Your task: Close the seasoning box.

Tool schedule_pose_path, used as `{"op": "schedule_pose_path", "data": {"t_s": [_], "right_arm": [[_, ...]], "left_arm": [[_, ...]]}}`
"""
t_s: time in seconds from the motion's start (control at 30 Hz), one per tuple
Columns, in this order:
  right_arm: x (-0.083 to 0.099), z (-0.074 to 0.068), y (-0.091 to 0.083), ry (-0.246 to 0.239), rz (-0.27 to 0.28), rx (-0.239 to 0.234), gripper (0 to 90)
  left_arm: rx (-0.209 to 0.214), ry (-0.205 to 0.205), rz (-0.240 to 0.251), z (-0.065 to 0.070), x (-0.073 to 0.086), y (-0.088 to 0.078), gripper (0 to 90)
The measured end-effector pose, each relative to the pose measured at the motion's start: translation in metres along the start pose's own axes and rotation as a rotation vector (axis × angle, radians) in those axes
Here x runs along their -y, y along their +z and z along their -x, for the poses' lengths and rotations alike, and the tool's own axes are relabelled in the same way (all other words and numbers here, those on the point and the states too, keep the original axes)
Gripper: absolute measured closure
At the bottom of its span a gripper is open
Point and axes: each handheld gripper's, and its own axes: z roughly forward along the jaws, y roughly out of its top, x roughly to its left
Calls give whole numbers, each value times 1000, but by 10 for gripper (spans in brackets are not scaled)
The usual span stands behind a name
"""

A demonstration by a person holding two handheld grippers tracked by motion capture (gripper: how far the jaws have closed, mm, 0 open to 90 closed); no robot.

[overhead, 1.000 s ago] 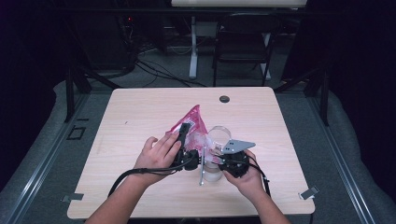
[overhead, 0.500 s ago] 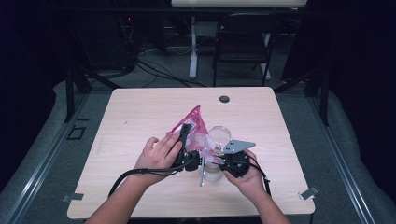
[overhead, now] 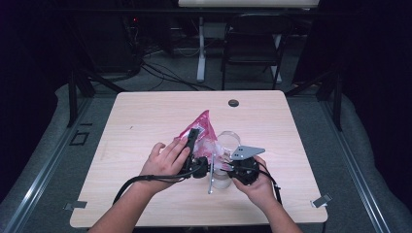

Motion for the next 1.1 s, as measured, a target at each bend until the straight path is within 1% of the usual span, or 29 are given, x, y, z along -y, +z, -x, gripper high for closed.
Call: {"op": "schedule_pose_path", "data": {"t_s": [0.1, 0.13, 0.17, 0.23, 0.3, 0.33, 0.47, 0.57, 0.6, 0.77, 0.83, 0.9, 0.93, 0.97, 1.0, 1.1], "right_arm": [[0, 0, 0, 1, -2, 0, 900], [0, 0, 1, 0, -4, 2, 900], [0, 1, 1, -1, -7, 4, 900], [0, 1, 1, 1, -8, 8, 900], [1, 1, 1, -2, -11, 6, 900], [0, 1, 1, -4, -12, 8, 900], [0, 0, 1, -4, -12, 8, 900], [0, 0, 1, -8, -12, 11, 900], [0, 0, 1, -8, -12, 12, 900], [0, 0, 1, -4, -10, 12, 900], [0, 0, 1, 2, -7, 11, 900], [0, 1, 1, 1, -7, 8, 900], [0, 1, 1, 2, -6, 8, 900], [0, 1, 1, 2, -7, 7, 900], [0, 1, 1, 2, -7, 6, 900], [0, 1, 1, 3, -5, 8, 900]], "left_arm": [[-2, 0, 0, 0, -1, 0, 604], [-13, 3, 15, 1, 0, 1, 603], [-10, 4, 15, 1, -1, 1, 603], [-10, 10, 13, 1, -1, 1, 606], [-2, 7, 9, 1, -1, 1, 609], [1, 10, -3, 1, -1, 1, 608], [0, 11, -3, 1, -1, 1, 607], [0, 1, -4, 1, 0, 1, 608], [-5, -2, 9, 2, 1, 2, 608], [-7, 3, 9, 1, 1, 2, 607], [2, 10, -5, 0, 0, 1, 607], [0, 13, -2, 0, 0, 0, 607], [8, 9, -6, 0, -1, 0, 608], [2, 17, -2, 0, -1, 0, 608], [-6, 15, 9, 0, -1, 1, 609], [-5, 25, 7, 0, -1, 1, 611]]}}
